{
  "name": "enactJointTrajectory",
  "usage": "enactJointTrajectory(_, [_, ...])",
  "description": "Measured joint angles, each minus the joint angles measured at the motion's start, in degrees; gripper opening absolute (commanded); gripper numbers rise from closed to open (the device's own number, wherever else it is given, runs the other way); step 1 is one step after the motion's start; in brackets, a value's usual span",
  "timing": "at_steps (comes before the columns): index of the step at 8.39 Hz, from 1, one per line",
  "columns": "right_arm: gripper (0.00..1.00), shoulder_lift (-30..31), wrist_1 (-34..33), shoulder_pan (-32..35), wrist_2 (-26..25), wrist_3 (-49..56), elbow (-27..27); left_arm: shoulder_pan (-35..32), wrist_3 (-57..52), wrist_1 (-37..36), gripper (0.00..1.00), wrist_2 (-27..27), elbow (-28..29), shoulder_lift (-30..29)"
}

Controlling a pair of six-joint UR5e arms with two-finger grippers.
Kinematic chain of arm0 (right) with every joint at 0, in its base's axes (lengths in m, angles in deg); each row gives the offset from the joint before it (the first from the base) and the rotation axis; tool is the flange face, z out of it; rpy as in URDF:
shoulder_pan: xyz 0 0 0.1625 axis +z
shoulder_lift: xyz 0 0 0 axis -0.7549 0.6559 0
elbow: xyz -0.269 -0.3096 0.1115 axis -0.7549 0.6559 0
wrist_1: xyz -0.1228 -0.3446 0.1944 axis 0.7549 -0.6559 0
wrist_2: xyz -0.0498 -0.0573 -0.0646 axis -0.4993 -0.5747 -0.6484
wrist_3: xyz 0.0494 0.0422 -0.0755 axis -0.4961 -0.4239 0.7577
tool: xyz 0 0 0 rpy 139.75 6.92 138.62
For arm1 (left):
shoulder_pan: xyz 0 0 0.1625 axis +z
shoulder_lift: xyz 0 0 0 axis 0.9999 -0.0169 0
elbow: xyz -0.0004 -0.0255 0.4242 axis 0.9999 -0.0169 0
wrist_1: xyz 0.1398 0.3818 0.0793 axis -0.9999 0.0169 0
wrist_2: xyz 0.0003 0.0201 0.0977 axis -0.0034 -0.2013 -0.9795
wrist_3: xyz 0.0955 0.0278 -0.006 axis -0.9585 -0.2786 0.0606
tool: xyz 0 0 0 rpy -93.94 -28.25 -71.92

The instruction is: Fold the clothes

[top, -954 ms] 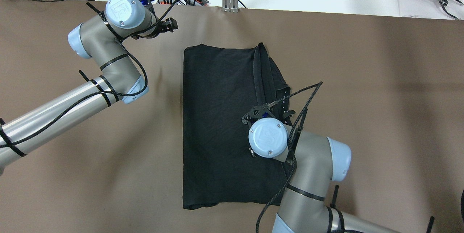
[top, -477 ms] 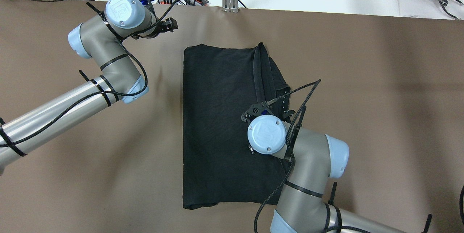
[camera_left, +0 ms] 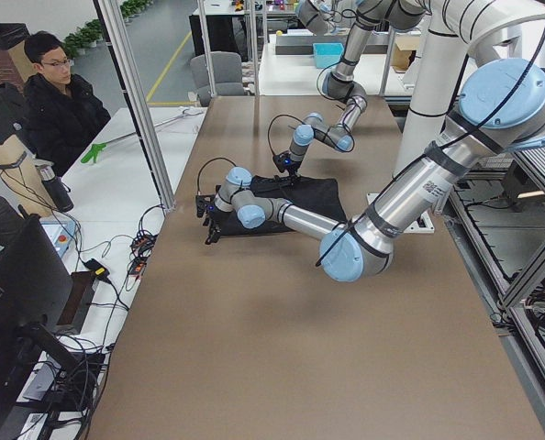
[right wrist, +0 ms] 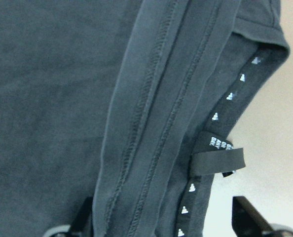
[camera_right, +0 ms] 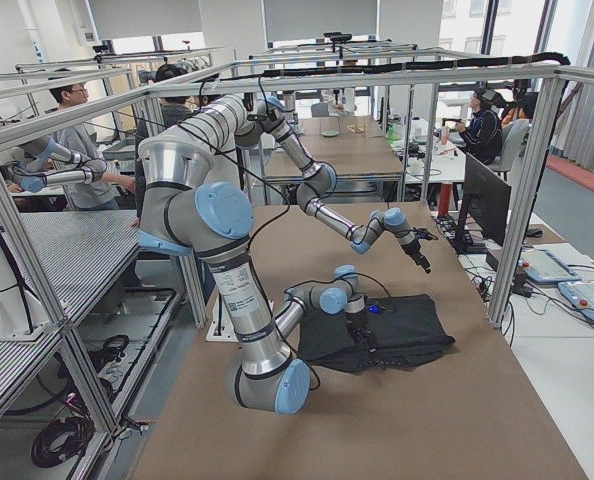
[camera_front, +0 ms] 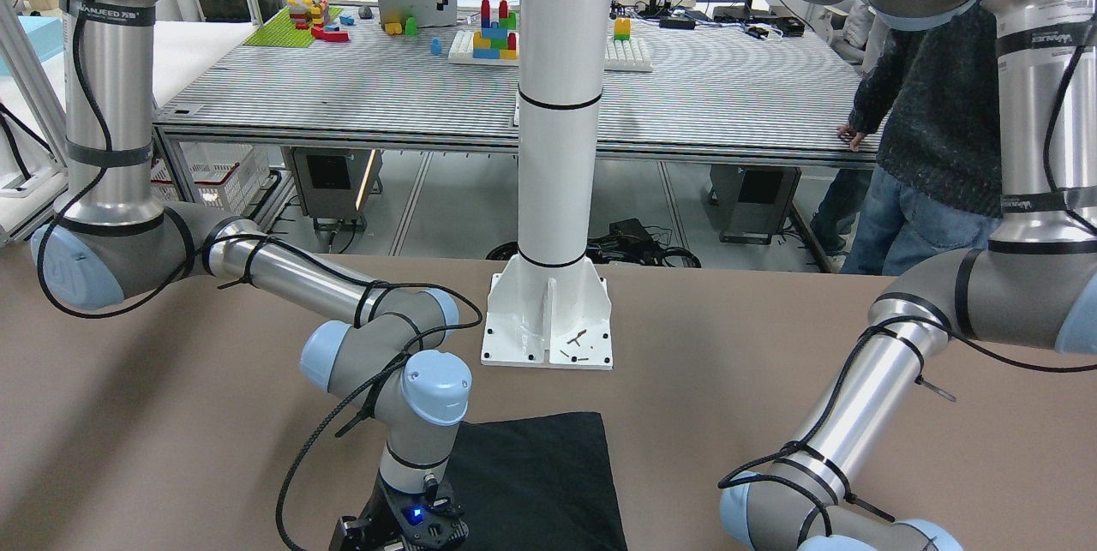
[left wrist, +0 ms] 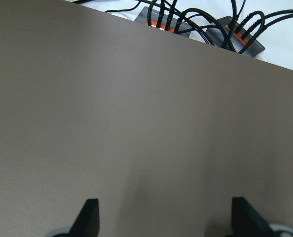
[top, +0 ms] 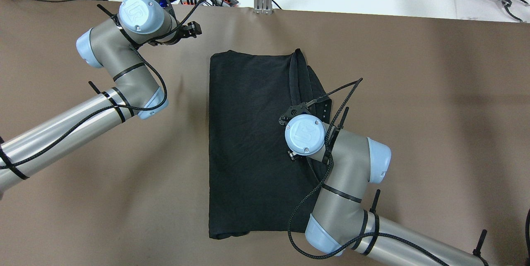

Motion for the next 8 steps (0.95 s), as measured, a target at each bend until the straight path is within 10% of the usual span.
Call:
enactJointTrajectory(4, [0.95,4.54,4.96,4.23,5.01,7.66,-0.90,-0.06,0.00,0.09,0.94,-0.03,-0.11,0.26])
enactJointTrajectory(8, [0.95,-3.42,3.22,8.31,6.53,6.37,3.24,-0.09,0.00,0.09,0.94,-0.04,-0.26,0.36])
